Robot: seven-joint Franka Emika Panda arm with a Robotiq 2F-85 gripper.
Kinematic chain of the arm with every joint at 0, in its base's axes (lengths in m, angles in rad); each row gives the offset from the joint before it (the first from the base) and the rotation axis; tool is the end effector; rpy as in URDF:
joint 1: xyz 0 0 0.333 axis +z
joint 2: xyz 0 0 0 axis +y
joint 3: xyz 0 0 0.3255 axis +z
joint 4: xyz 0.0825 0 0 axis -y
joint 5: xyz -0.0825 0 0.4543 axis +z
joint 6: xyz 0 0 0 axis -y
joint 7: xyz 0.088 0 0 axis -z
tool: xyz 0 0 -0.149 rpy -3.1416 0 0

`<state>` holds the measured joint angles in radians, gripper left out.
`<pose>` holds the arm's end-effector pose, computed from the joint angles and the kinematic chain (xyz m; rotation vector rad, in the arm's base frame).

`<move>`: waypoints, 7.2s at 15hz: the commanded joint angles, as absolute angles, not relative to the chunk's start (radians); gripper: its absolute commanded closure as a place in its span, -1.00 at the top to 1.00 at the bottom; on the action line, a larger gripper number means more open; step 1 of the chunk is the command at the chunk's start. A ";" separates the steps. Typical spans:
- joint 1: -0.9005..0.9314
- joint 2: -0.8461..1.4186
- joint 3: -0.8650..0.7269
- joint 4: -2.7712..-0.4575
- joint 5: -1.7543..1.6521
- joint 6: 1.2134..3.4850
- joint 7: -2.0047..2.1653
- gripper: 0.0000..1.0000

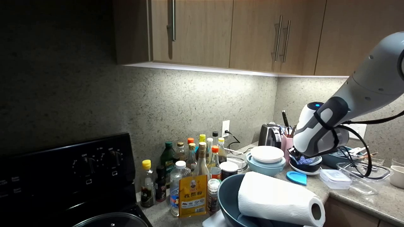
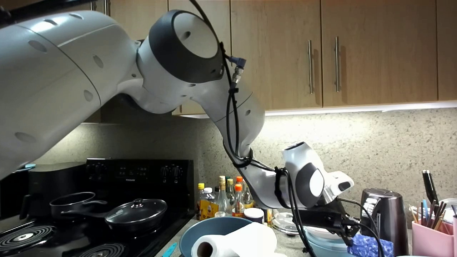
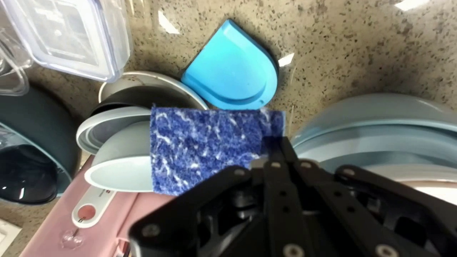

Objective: Place the paper towel roll and blue sponge in the blue bowl on the left

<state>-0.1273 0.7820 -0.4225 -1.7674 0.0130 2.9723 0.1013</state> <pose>0.6635 -0.3811 0.1197 2.6492 -0.6472 0.5782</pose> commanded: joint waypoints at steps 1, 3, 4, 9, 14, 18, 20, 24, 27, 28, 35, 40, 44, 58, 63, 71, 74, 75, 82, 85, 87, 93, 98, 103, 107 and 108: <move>0.094 0.715 -0.643 -1.918 -0.051 3.050 0.255 -0.99; 0.245 0.725 -0.792 -1.963 -0.069 3.063 0.325 -0.99; 0.315 0.732 -0.855 -1.985 -0.068 3.065 0.347 -0.99; 0.536 0.722 -1.022 -2.083 -0.049 3.059 0.362 -0.99; 0.477 0.529 -0.890 -2.180 -0.057 3.182 0.225 -0.99; 0.381 0.373 -0.754 -2.254 -0.069 3.212 0.115 -0.99; 0.311 0.285 -0.664 -2.287 -0.086 3.174 0.081 -0.99; 0.136 0.151 -0.444 -2.344 -0.067 3.112 0.027 -0.99; 0.028 0.088 -0.276 -2.373 0.056 3.027 -0.064 -0.99; 0.008 0.079 -0.237 -2.371 0.116 2.989 -0.110 -0.99; -0.005 0.082 -0.199 -2.331 0.296 2.800 -0.285 -0.99; 0.014 0.106 -0.194 -2.313 0.264 2.776 -0.286 -0.99; 0.023 0.126 -0.160 -2.286 0.275 2.766 -0.314 -0.99; -0.048 0.204 -0.010 -2.211 0.212 2.655 -0.277 -0.99; -0.048 0.215 0.000 -2.193 0.197 2.635 -0.277 -0.99; -0.043 0.213 0.000 -2.194 0.130 2.612 -0.280 -0.32; -0.044 0.211 -0.002 -2.195 0.105 2.596 -0.283 0.04; -0.045 0.210 -0.002 -2.195 0.101 2.593 -0.285 0.18; -0.054 0.207 -0.007 -2.198 0.084 2.601 -0.280 0.98; -0.051 0.212 -0.004 -2.203 0.092 2.622 -0.262 0.96; -0.052 0.212 -0.004 -2.202 0.092 2.622 -0.262 1.00; -0.052 0.212 -0.004 -2.201 0.092 2.622 -0.262 1.00; -0.052 0.212 -0.004 -2.201 0.092 2.622 -0.262 1.00; -0.052 0.212 -0.004 -2.201 0.092 2.622 -0.262 1.00; -0.052 0.212 -0.004 -2.201 0.092 2.622 -0.262 1.00; -0.052 0.212 -0.004 -2.201 0.092 2.622 -0.262 1.00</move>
<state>-0.0396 0.2125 -0.0168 -2.2021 0.0991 2.6235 -0.2689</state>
